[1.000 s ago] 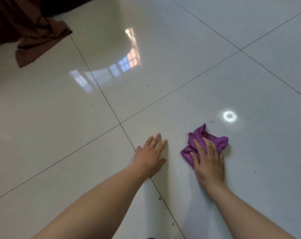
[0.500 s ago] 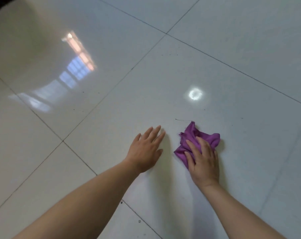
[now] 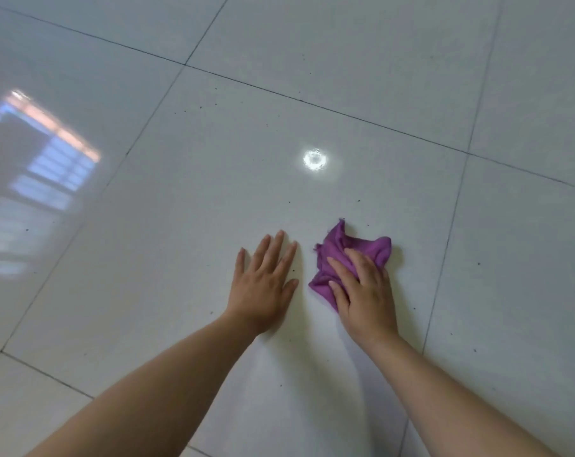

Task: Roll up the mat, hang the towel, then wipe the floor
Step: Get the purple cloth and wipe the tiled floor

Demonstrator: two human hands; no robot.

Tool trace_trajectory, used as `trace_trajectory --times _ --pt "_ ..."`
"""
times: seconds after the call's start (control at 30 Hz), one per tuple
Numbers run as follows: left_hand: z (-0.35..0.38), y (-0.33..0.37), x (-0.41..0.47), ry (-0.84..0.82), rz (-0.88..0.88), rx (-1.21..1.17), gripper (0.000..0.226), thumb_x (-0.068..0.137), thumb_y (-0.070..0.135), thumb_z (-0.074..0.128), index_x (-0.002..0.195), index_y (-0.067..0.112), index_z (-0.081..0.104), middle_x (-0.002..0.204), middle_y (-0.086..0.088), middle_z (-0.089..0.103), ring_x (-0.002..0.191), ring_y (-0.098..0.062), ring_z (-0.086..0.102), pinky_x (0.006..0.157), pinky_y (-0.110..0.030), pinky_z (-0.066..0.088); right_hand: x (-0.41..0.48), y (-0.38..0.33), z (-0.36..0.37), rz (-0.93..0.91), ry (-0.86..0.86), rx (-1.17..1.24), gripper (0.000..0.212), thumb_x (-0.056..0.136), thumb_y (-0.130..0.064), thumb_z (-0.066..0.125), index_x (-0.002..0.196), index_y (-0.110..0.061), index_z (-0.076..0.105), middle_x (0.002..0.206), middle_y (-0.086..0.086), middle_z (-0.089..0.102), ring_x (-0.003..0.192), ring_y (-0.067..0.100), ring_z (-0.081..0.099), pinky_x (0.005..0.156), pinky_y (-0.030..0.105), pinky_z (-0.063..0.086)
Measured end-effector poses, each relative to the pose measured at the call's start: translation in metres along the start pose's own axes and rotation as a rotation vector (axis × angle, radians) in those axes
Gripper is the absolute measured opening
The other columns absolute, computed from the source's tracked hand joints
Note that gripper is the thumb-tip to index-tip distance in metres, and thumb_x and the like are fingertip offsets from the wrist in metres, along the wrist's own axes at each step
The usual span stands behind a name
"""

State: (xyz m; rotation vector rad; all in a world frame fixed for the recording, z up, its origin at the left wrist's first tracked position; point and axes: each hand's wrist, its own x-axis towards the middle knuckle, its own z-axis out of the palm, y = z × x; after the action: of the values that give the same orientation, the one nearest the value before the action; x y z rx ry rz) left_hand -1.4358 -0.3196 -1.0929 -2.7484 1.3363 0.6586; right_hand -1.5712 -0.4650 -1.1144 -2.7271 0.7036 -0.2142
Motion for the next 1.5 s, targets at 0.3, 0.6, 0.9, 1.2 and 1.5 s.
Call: trace_trajectory --times 0.3,0.6,0.9,1.2,1.5 --pt "0.003 -0.003 -0.002 0.039 -0.011 0.018 0.062 0.088 0.055 0.001 0.143 0.035 -0.018 0.151 0.009 -0.024 0.14 -0.013 -0.02 0.115 -0.048 -0.002 0.012 0.026 -0.01 0.275 0.114 0.046 0.041 0.09 -0.035 0.04 0.117 -0.014 0.063 0.125 0.012 0.054 0.113 0.032 0.052 0.1 0.048 0.039" --pt "-0.007 -0.019 -0.007 -0.016 0.053 -0.007 0.065 0.087 0.058 0.003 0.147 0.036 -0.008 0.15 0.01 -0.025 0.141 -0.012 -0.018 0.115 -0.043 -0.004 -0.012 0.006 -0.009 0.023 -0.031 0.043 0.043 0.091 -0.04 0.038 0.123 -0.019 0.057 0.131 0.006 0.051 0.119 0.027 0.049 0.097 0.045 0.041" --pt "0.0 -0.099 -0.094 -0.047 -0.391 -0.078 0.066 0.094 0.057 0.018 0.147 0.032 -0.012 0.155 0.004 -0.02 0.144 -0.018 -0.013 0.116 -0.045 0.001 -0.008 -0.116 0.035 -0.215 -0.129 0.055 0.043 0.088 -0.041 0.037 0.12 -0.024 0.06 0.129 0.003 0.056 0.119 0.023 0.044 0.095 0.045 0.043" --pt "0.01 -0.171 -0.18 -0.07 -0.679 -0.147 0.059 0.096 0.053 0.025 0.144 0.046 -0.009 0.158 0.0 -0.015 0.145 -0.023 -0.007 0.114 -0.052 0.014 0.009 -0.216 0.067 -0.409 -0.185 0.015 0.043 0.084 -0.04 0.036 0.112 -0.024 0.065 0.122 0.005 0.061 0.115 0.024 0.049 0.086 0.048 0.049" --pt "0.022 -0.235 -0.216 0.041 -0.999 -0.38 0.07 0.094 0.056 0.027 0.148 0.031 -0.01 0.157 0.001 -0.017 0.145 -0.021 -0.01 0.115 -0.049 0.01 0.016 -0.29 0.108 -0.674 -0.282 0.09 0.043 0.087 -0.044 0.037 0.117 -0.025 0.062 0.127 0.005 0.057 0.118 0.022 0.042 0.097 0.043 0.042"
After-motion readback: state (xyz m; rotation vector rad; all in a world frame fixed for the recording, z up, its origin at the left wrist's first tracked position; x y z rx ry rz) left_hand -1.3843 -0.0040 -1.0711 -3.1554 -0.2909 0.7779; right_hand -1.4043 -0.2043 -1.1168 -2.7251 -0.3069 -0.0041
